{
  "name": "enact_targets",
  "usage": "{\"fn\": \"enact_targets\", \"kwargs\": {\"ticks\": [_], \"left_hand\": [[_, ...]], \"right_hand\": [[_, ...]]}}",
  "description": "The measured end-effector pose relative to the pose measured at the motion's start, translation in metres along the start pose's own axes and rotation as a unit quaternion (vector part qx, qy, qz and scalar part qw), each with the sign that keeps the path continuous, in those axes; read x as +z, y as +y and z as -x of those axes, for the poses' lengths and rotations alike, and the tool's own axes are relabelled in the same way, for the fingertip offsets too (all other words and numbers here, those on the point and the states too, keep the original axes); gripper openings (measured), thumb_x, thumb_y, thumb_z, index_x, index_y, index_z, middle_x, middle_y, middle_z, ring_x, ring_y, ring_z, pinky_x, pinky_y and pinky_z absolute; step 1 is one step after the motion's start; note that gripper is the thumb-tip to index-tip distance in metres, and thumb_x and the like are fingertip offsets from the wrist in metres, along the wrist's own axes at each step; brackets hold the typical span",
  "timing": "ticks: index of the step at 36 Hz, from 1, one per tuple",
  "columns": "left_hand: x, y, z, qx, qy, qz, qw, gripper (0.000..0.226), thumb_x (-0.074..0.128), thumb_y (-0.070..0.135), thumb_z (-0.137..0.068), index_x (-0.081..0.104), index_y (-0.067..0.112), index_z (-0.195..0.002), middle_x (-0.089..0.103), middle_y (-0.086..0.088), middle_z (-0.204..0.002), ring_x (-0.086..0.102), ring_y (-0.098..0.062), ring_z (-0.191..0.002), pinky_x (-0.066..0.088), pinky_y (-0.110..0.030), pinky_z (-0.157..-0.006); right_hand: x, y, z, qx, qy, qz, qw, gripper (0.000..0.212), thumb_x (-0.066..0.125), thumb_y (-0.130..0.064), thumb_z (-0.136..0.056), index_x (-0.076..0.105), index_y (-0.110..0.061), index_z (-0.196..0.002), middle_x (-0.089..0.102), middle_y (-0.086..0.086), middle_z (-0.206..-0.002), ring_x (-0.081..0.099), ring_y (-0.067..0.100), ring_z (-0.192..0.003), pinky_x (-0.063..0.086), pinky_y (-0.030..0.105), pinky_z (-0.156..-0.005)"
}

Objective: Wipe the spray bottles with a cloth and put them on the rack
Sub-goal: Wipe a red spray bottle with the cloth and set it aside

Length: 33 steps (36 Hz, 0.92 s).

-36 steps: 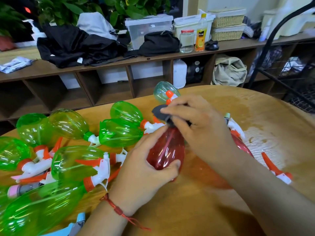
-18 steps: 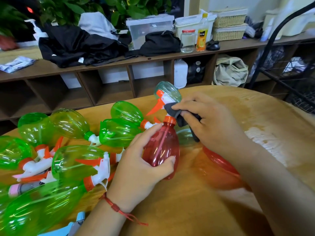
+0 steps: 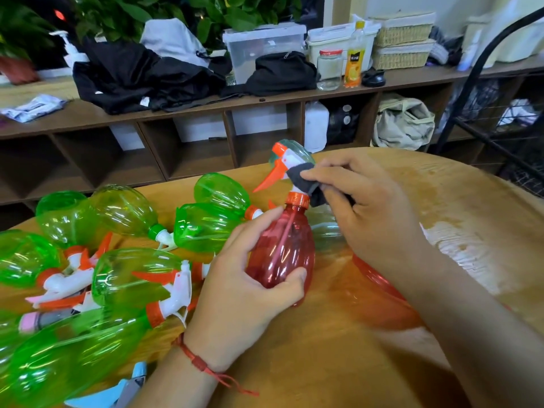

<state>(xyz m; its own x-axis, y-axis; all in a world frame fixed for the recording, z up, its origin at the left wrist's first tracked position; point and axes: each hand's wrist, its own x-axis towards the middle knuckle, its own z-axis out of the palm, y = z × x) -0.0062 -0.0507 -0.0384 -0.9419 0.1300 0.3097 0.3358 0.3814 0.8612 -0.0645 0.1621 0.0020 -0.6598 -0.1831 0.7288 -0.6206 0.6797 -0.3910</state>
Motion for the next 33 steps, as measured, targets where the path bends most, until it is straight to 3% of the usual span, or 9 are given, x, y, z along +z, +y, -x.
{"fn": "enact_targets", "kwargs": {"ticks": [3,7,11,15,19,22,24,29,33], "left_hand": [[-0.001,-0.005,-0.002,-0.003,0.010,0.002,1.000,0.081,0.088,0.034,-0.071,0.057,0.055,-0.142,0.063,0.013,-0.142,0.067,-0.017,-0.125,0.060,-0.039,-0.102],[-0.002,-0.005,-0.004,-0.002,0.007,0.027,1.000,0.081,0.089,0.032,-0.072,0.057,0.054,-0.143,0.064,0.007,-0.143,0.067,-0.024,-0.125,0.059,-0.044,-0.103],[-0.003,-0.002,-0.001,0.036,-0.028,0.015,0.999,0.079,0.088,0.022,-0.071,0.061,0.051,-0.140,0.061,0.016,-0.143,0.063,-0.014,-0.130,0.053,-0.024,-0.104],[-0.003,-0.003,-0.001,0.063,-0.042,-0.006,0.997,0.078,0.089,0.020,-0.072,0.062,0.041,-0.142,0.059,0.014,-0.147,0.055,-0.012,-0.139,0.044,-0.012,-0.105],[0.000,-0.004,0.000,0.055,-0.022,0.016,0.998,0.078,0.089,0.028,-0.070,0.062,0.047,-0.141,0.059,0.017,-0.146,0.057,-0.011,-0.138,0.048,-0.014,-0.103],[0.000,-0.004,-0.001,0.022,-0.008,0.058,0.998,0.078,0.086,0.038,-0.070,0.059,0.053,-0.142,0.059,0.014,-0.148,0.062,-0.018,-0.133,0.057,-0.031,-0.102],[-0.001,-0.004,-0.003,0.009,0.017,0.090,0.996,0.077,0.088,0.034,-0.072,0.061,0.047,-0.143,0.064,0.008,-0.145,0.067,-0.021,-0.127,0.059,-0.039,-0.101],[-0.004,-0.002,-0.007,0.000,0.015,0.155,0.988,0.071,0.088,0.027,-0.074,0.065,0.034,-0.141,0.071,0.010,-0.136,0.072,-0.015,-0.120,0.059,-0.027,-0.095],[-0.004,0.000,-0.003,0.002,-0.031,0.175,0.984,0.070,0.086,0.026,-0.075,0.066,0.041,-0.140,0.070,0.007,-0.138,0.071,-0.018,-0.122,0.059,-0.027,-0.095]], "right_hand": [[-0.001,0.001,-0.001,0.052,-0.026,-0.052,0.997,0.031,0.065,0.003,-0.098,0.080,-0.020,-0.112,0.069,-0.005,-0.114,0.063,0.005,-0.106,0.050,0.016,-0.091],[-0.009,0.004,-0.007,0.139,0.045,-0.150,0.978,0.031,0.066,0.004,-0.096,0.081,-0.022,-0.107,0.074,-0.005,-0.108,0.068,0.006,-0.103,0.052,0.021,-0.089],[-0.016,0.006,-0.013,0.162,0.065,-0.232,0.957,0.029,0.062,-0.001,-0.103,0.078,-0.022,-0.115,0.073,-0.007,-0.109,0.070,0.005,-0.096,0.054,0.020,-0.081],[-0.009,0.006,-0.010,0.194,-0.003,-0.286,0.938,0.033,0.053,-0.004,-0.108,0.076,-0.024,-0.122,0.077,-0.003,-0.120,0.071,0.014,-0.115,0.056,0.040,-0.104],[-0.009,0.008,-0.007,0.181,-0.007,-0.254,0.950,0.034,0.053,-0.003,-0.107,0.076,-0.018,-0.129,0.077,-0.006,-0.123,0.070,0.012,-0.120,0.053,0.045,-0.109],[-0.007,0.008,-0.004,0.152,0.012,-0.205,0.967,0.035,0.058,0.002,-0.104,0.078,-0.017,-0.125,0.077,-0.006,-0.120,0.070,0.009,-0.118,0.055,0.039,-0.105],[-0.007,0.010,-0.002,0.124,0.004,-0.168,0.978,0.034,0.060,0.005,-0.101,0.079,-0.015,-0.122,0.078,-0.005,-0.117,0.070,0.008,-0.114,0.056,0.034,-0.102],[-0.012,0.009,-0.004,0.088,0.029,-0.116,0.989,0.034,0.058,0.005,-0.100,0.081,-0.014,-0.116,0.077,-0.004,-0.113,0.070,0.007,-0.111,0.053,0.021,-0.097],[-0.011,-0.001,-0.006,0.144,0.081,-0.215,0.963,0.031,0.057,0.000,-0.105,0.078,-0.015,-0.123,0.077,-0.005,-0.117,0.070,0.008,-0.114,0.054,0.025,-0.099]]}}
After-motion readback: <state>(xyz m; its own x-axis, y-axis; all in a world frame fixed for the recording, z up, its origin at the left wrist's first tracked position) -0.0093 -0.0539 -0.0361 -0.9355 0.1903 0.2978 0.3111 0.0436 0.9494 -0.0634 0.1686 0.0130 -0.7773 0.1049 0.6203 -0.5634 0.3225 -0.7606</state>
